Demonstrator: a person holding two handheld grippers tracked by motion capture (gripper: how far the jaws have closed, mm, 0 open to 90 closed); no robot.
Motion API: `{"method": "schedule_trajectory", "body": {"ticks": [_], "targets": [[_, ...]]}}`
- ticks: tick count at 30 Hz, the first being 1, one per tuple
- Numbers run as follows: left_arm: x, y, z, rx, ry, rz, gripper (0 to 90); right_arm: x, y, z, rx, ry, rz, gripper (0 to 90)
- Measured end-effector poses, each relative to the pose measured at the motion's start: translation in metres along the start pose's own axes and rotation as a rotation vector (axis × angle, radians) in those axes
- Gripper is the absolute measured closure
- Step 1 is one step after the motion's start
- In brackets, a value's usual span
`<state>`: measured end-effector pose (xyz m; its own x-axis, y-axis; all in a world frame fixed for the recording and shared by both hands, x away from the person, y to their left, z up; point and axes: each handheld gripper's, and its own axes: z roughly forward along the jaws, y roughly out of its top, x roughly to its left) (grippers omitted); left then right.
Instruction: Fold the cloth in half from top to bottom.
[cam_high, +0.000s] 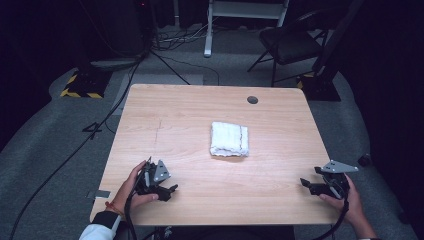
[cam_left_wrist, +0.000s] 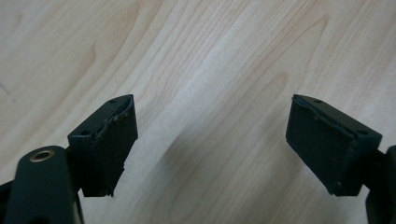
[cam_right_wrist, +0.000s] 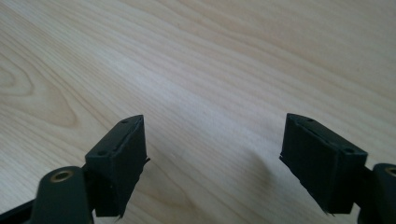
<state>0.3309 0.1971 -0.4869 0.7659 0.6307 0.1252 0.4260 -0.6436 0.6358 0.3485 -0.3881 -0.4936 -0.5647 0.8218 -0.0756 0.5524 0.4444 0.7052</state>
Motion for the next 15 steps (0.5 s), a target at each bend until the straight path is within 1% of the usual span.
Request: {"method": "schedule_trajectory", "body": {"ticks": [2, 3, 6, 7, 8, 10, 11, 12, 13, 14, 15], "targets": [[0.005, -0.006, -0.001, -0.003, -0.010, -0.023, 17.3, -0.003, -0.007, 0.000, -0.019, 0.007, 0.022, 22.0], [0.008, -0.008, -0.002, -0.006, -0.016, -0.041, 17.3, -0.005, -0.010, -0.001, -0.029, 0.010, 0.034, 22.0], [0.013, -0.015, -0.003, -0.001, -0.010, -0.073, 18.6, -0.007, -0.016, -0.003, -0.048, 0.015, 0.055, 22.1], [0.014, -0.018, -0.003, 0.007, -0.013, -0.081, 18.8, -0.006, -0.017, -0.004, -0.051, 0.013, 0.055, 22.3], [0.015, -0.020, -0.003, 0.003, -0.020, -0.090, 18.5, -0.006, -0.018, -0.004, -0.057, 0.012, 0.053, 22.4], [0.017, -0.023, -0.004, -0.004, -0.015, -0.107, 18.5, -0.006, -0.018, -0.004, -0.057, 0.011, 0.055, 21.5], [0.017, -0.024, -0.004, -0.008, -0.009, -0.109, 18.4, -0.007, -0.018, -0.004, -0.053, 0.014, 0.060, 20.9], [0.017, -0.025, -0.004, -0.015, -0.006, -0.128, 18.2, -0.008, -0.018, -0.003, -0.050, 0.021, 0.071, 20.6], [0.017, -0.028, -0.004, -0.029, -0.012, -0.149, 18.1, -0.008, -0.018, -0.003, -0.048, 0.021, 0.079, 20.5], [0.019, -0.031, -0.002, -0.050, -0.029, -0.173, 18.0, -0.008, -0.018, -0.003, -0.047, 0.019, 0.077, 20.4], [0.019, -0.033, -0.002, -0.060, -0.025, -0.181, 17.2, -0.008, -0.018, -0.003, -0.047, 0.019, 0.077, 20.4]]}}
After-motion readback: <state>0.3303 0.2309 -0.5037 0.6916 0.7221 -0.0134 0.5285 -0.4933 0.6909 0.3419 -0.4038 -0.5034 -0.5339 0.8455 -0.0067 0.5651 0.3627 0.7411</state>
